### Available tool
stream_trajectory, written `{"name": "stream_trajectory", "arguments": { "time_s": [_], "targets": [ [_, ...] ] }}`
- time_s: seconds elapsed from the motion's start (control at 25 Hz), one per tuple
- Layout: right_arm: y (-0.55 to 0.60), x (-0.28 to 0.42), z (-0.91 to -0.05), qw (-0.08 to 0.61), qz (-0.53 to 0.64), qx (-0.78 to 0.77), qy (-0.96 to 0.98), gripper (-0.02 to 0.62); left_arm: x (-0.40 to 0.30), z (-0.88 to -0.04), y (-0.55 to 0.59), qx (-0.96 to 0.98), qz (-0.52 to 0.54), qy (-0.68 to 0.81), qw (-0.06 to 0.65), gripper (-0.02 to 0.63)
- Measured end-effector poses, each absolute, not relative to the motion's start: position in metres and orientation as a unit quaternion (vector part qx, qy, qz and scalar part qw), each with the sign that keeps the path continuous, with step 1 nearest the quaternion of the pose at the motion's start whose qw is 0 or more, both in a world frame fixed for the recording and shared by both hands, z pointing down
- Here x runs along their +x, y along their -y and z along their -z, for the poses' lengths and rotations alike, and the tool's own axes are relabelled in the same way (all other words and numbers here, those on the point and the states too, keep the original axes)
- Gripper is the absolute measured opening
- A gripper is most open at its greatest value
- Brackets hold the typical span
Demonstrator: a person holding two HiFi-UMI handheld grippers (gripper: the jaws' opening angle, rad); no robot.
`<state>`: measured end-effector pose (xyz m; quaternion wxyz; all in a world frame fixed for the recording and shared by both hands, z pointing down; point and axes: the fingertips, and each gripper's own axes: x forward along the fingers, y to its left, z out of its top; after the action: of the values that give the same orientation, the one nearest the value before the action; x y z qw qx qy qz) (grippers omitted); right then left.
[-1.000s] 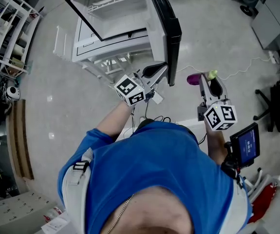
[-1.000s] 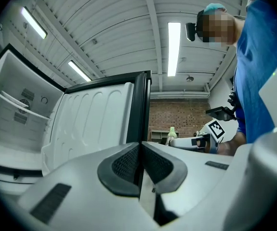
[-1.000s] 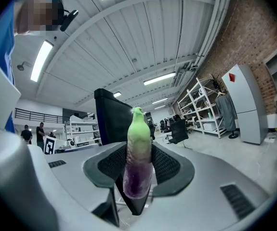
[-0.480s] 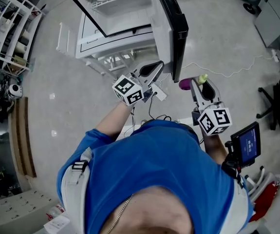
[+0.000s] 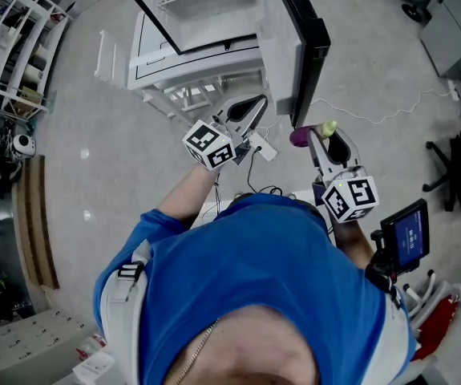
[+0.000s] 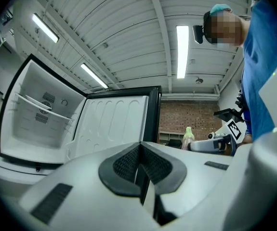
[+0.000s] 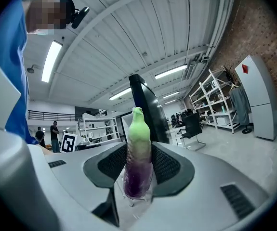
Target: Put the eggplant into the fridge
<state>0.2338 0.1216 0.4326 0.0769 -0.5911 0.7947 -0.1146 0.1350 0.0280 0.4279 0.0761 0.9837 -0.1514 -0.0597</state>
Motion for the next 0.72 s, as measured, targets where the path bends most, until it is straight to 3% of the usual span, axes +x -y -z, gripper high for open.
{"name": "stream_trajectory", "arguments": {
  "time_s": [0.72],
  "targets": [
    [-0.090, 0.163, -0.432, 0.053, 0.104, -0.487, -0.865, 0.164, 0.056, -0.429, -0.023, 0.956, 0.070, 0.273, 0.078, 0.009]
  ]
}}
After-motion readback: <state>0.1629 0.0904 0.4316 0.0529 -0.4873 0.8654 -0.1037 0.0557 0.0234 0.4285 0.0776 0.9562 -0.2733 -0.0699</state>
